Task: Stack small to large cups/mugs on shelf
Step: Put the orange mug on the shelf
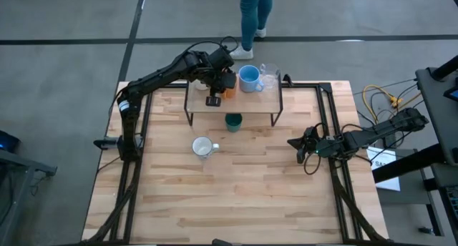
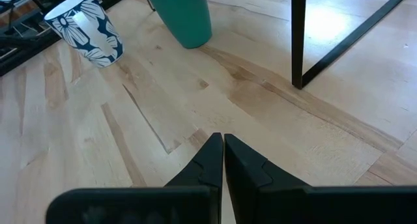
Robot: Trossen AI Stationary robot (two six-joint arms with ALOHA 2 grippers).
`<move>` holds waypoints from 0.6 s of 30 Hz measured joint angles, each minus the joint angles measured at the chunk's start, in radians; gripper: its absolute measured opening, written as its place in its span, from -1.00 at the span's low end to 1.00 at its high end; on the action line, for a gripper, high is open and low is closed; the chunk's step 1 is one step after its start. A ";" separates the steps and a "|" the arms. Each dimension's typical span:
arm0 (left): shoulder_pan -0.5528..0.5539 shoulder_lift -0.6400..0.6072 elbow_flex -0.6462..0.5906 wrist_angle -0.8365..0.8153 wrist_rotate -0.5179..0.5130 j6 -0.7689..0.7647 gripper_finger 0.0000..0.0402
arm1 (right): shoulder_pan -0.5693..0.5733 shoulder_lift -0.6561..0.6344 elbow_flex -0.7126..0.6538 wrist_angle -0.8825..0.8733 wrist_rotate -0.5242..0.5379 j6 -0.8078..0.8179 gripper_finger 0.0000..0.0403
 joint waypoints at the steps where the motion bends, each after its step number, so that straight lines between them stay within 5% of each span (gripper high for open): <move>1: 0.000 0.000 0.000 0.000 0.006 0.000 -1.00 | 0.000 0.000 0.000 0.000 0.000 0.000 -0.96; 18: 0.004 -0.002 0.000 0.039 0.034 0.000 -0.84 | 0.000 0.000 0.000 0.000 0.000 0.000 -0.96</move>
